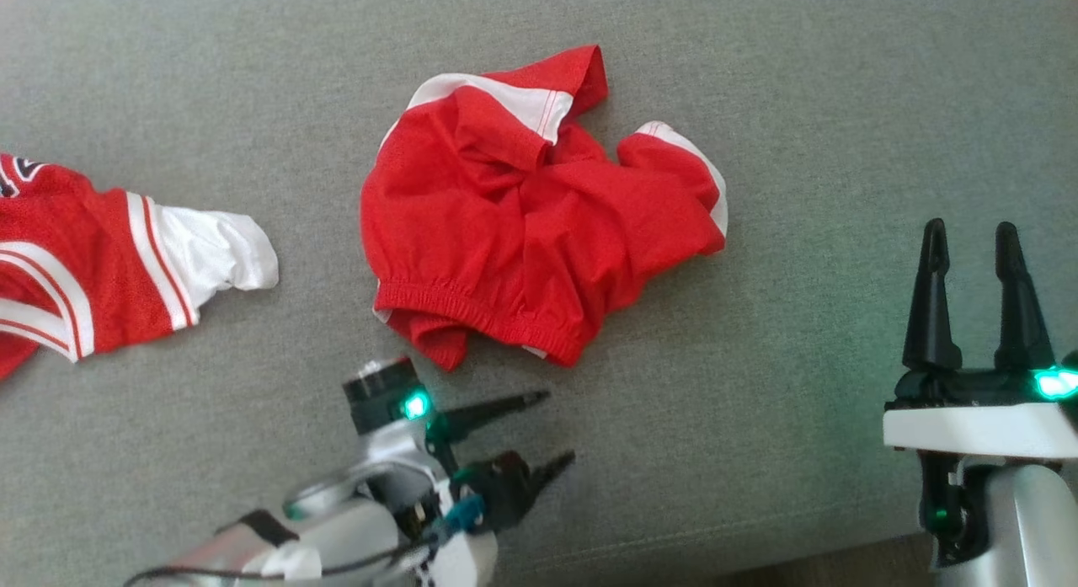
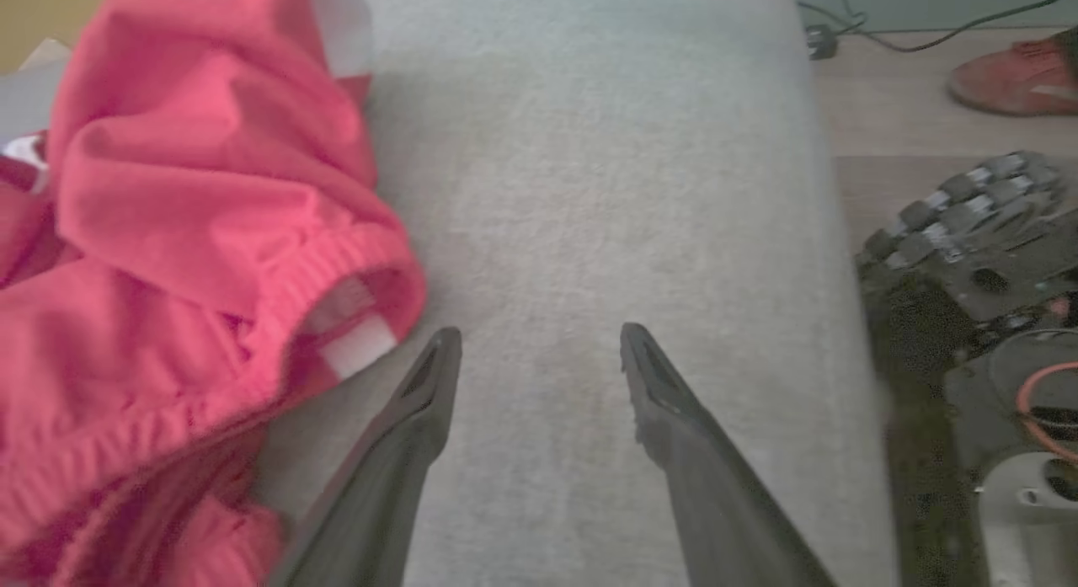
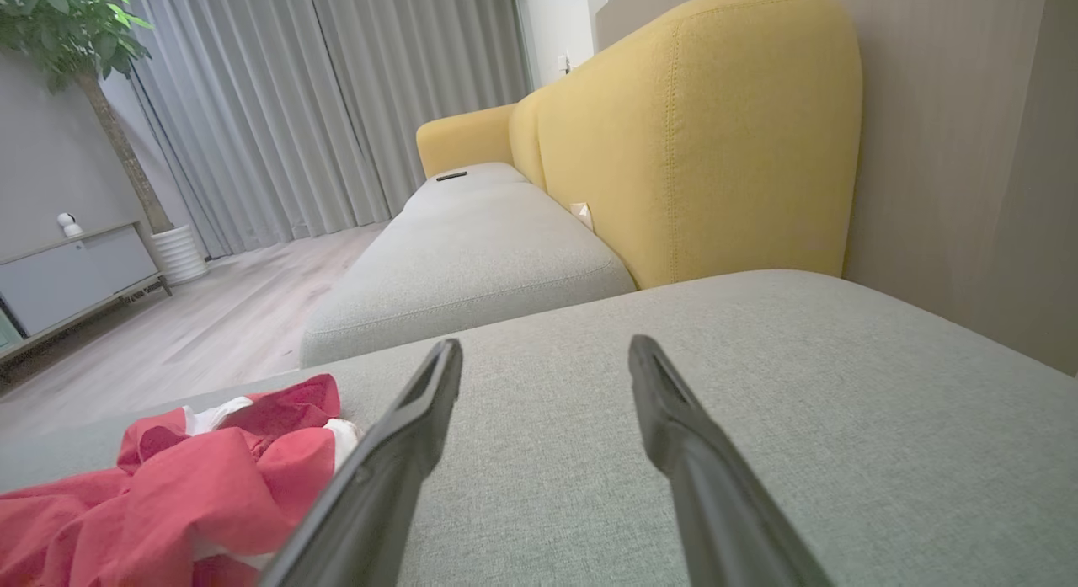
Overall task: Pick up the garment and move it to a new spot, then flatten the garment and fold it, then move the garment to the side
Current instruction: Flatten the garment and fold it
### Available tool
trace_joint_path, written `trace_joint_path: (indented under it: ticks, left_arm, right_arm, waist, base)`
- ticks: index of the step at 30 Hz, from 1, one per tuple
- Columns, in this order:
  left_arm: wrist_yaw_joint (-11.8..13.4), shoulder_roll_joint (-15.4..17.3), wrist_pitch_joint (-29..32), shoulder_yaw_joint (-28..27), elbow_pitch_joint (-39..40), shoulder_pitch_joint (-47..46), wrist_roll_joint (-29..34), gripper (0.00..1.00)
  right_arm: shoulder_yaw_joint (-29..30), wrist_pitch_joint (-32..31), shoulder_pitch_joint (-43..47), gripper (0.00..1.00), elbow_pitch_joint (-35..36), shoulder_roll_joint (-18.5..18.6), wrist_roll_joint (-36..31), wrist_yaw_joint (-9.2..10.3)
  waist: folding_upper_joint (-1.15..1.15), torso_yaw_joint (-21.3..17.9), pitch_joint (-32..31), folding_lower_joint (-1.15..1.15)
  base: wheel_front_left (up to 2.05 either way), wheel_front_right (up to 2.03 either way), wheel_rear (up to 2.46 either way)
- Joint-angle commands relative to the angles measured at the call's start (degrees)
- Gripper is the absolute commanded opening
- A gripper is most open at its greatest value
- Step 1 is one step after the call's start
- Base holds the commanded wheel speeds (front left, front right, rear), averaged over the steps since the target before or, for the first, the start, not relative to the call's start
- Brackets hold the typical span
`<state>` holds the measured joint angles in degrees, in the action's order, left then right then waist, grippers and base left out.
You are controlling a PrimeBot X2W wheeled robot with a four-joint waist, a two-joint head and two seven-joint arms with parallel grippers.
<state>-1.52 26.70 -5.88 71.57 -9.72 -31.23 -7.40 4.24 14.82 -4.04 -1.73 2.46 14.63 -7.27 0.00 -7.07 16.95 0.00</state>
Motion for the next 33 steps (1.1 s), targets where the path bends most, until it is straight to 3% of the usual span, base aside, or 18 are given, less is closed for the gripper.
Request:
trace_joint_path:
  ticks: [1, 11, 17, 18, 19, 20, 22, 25, 28, 33]
  left_arm:
    - [0.9, 1.0, -0.2, -2.5, 0.2, -3.5, 0.4, 1.00]
    - [1.9, -4.2, -5.2, -2.8, -11.2, -9.0, 2.5, 1.00]
    - [0.7, -6.1, -6.8, -2.1, -18.4, -10.4, 2.5, 1.00]
    - [0.5, -6.4, -7.0, -2.0, -19.4, -10.5, 2.5, 0.96]
    - [0.6, -6.7, -7.4, -2.0, -20.2, -10.5, 2.4, 0.76]
    - [0.6, -7.0, -7.6, -2.1, -21.0, -10.5, 2.1, 0.44]
    - [1.0, -7.5, -8.1, -2.4, -22.6, -10.3, 1.7, 0.04]
    - [1.6, -8.2, -8.5, -3.3, -24.3, -9.6, 0.3, 0.00]
    - [0.6, -8.7, -8.9, -4.3, -23.1, -8.7, -1.8, 0.00]
    - [-2.2, -8.5, -9.1, -9.7, -12.1, -6.6, -8.6, 0.00]
  right_arm:
    - [-1.4, 0.2, -1.1, 1.00, 1.8, 0.4, 0.5, -0.22]
    - [-1.5, 0.2, -1.8, 1.00, 2.1, 0.4, 0.0, -0.22]
    - [-1.8, 0.2, -1.7, 1.00, 2.2, 0.4, -0.3, -0.22]
    - [-1.9, 0.2, -1.7, 1.00, 2.2, 0.4, -0.3, -0.22]
    - [-2.0, 0.2, -1.7, 1.00, 2.2, 0.4, -0.4, -0.22]
    - [-2.1, 0.2, -1.6, 1.00, 2.2, 0.4, -0.4, -0.22]
    - [-2.2, 0.2, -1.5, 1.00, 2.0, 0.4, -0.4, -0.22]
    - [-2.6, 0.2, -1.1, 1.00, 1.7, 0.4, -0.4, -0.22]
    - [-3.4, 0.2, -0.8, 1.00, 1.3, 0.4, 0.0, -0.22]
    - [-4.4, 0.2, 0.6, 1.00, 0.1, 0.4, 0.4, -0.22]
  waist:
    - [0.00, 0.0, 0.6, 0.00]
    - [0.00, 0.2, 2.2, 0.00]
    - [0.00, 0.4, 2.1, 0.00]
    - [0.00, 0.3, 2.0, 0.00]
    - [0.00, 0.3, 1.9, 0.00]
    - [0.00, 0.3, 1.7, 0.00]
    - [0.00, 0.3, 1.1, 0.00]
    - [0.00, 0.2, -0.5, 0.00]
    - [0.00, -0.4, -2.7, 0.00]
    - [0.00, -1.2, -7.1, 0.00]
  base:
    - [0.00, 0.00, 0.00]
    - [0.00, 0.00, 0.00]
    - [0.00, 0.00, 0.00]
    - [0.00, 0.00, 0.00]
    - [0.00, 0.00, 0.00]
    - [0.00, 0.00, 0.00]
    - [0.00, 0.00, 0.00]
    - [0.00, 0.00, 0.00]
    - [0.00, 0.00, 0.00]
    - [0.00, 0.00, 0.00]
